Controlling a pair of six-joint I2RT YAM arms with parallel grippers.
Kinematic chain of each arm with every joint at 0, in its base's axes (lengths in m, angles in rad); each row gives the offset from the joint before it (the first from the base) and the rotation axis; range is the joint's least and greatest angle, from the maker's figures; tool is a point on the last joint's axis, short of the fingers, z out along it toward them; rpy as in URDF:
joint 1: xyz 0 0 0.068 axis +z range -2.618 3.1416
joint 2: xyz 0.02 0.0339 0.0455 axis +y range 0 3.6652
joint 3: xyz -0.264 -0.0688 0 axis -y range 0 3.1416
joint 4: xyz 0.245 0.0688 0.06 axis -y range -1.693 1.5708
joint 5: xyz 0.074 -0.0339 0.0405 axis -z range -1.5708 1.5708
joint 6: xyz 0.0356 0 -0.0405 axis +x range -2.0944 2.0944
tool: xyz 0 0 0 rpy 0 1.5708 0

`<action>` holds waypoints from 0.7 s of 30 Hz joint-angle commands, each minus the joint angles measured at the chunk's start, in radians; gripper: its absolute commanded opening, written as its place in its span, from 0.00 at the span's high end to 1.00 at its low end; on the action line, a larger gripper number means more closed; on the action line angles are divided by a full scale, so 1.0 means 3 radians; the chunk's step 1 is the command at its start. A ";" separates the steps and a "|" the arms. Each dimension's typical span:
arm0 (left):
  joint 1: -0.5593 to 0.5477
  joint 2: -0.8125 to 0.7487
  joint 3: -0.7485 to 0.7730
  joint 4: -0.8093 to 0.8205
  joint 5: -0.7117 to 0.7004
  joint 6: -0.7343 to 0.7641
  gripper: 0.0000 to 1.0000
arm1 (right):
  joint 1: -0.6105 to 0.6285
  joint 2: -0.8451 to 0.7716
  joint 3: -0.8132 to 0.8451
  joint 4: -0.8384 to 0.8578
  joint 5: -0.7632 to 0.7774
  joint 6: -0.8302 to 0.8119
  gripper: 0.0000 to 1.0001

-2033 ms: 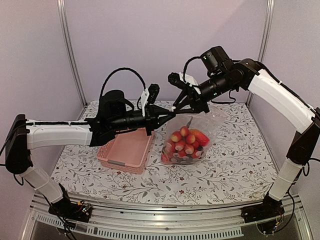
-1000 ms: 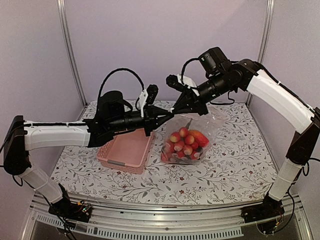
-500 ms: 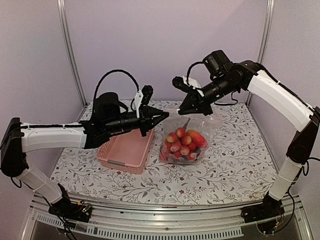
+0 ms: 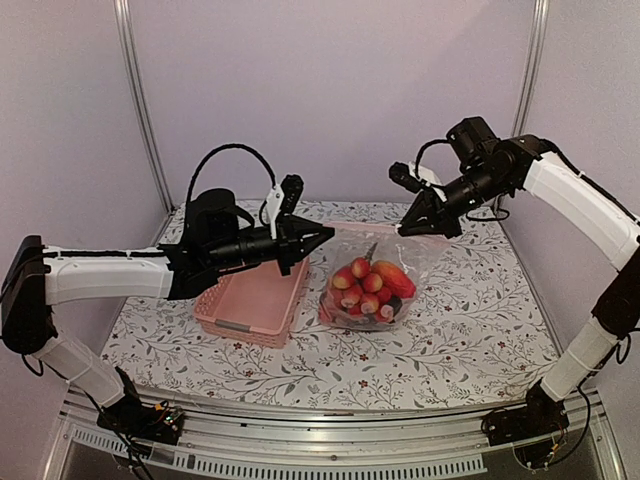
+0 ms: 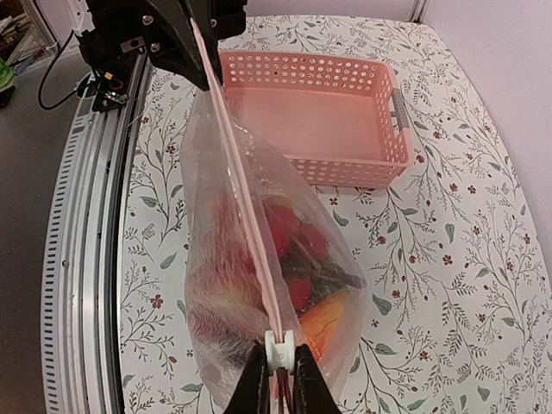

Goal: Place the food in the zip-top bag and seal the zipper
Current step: Zip the zipper on the zipper food storage bag.

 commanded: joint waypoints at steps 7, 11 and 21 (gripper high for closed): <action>0.0181 -0.0160 -0.0062 0.0126 -0.0056 -0.0031 1.00 | -0.0345 -0.0271 -0.0301 -0.0272 0.0355 -0.0126 0.99; 0.0190 -0.0163 -0.0062 0.0129 -0.0050 -0.0038 1.00 | -0.0373 -0.0299 -0.0367 -0.0276 0.0366 -0.0142 0.99; 0.0208 -0.0162 -0.0072 0.0139 -0.0031 -0.0034 1.00 | -0.0430 -0.0396 -0.0488 -0.0310 0.0429 -0.0136 0.98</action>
